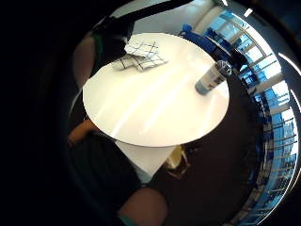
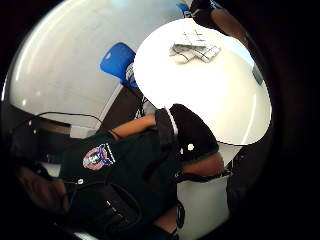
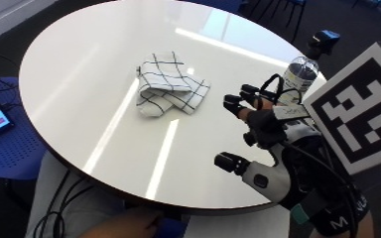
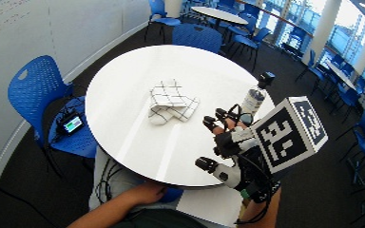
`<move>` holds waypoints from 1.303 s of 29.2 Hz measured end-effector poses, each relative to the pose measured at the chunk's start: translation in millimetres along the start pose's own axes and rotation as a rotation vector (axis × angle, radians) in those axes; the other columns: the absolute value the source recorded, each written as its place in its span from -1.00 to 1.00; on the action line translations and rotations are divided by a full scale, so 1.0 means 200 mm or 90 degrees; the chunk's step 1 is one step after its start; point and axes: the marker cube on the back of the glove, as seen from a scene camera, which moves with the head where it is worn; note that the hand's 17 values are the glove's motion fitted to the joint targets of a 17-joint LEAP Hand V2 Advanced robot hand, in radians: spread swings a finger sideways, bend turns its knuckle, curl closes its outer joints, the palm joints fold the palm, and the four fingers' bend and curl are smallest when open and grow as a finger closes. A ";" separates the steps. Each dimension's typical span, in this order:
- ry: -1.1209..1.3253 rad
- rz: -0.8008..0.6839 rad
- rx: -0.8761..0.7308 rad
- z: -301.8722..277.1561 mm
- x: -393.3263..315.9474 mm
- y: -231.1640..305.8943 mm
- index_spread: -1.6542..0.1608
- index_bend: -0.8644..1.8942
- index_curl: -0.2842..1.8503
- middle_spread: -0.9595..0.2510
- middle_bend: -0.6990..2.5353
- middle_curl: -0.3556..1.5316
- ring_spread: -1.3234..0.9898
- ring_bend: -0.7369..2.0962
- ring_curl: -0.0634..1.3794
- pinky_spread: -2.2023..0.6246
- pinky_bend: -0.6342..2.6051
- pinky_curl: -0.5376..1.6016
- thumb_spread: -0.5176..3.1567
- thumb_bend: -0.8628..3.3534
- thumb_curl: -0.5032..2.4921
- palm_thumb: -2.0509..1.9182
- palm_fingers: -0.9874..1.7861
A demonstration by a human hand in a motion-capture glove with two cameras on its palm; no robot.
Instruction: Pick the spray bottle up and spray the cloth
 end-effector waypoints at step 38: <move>-0.065 0.100 0.198 0.13 0.24 -0.19 0.41 -0.27 -0.47 0.44 -0.42 -0.31 0.07 -0.20 -0.52 0.67 -0.47 -0.25 -0.07 -0.52 -0.48 0.33 0.28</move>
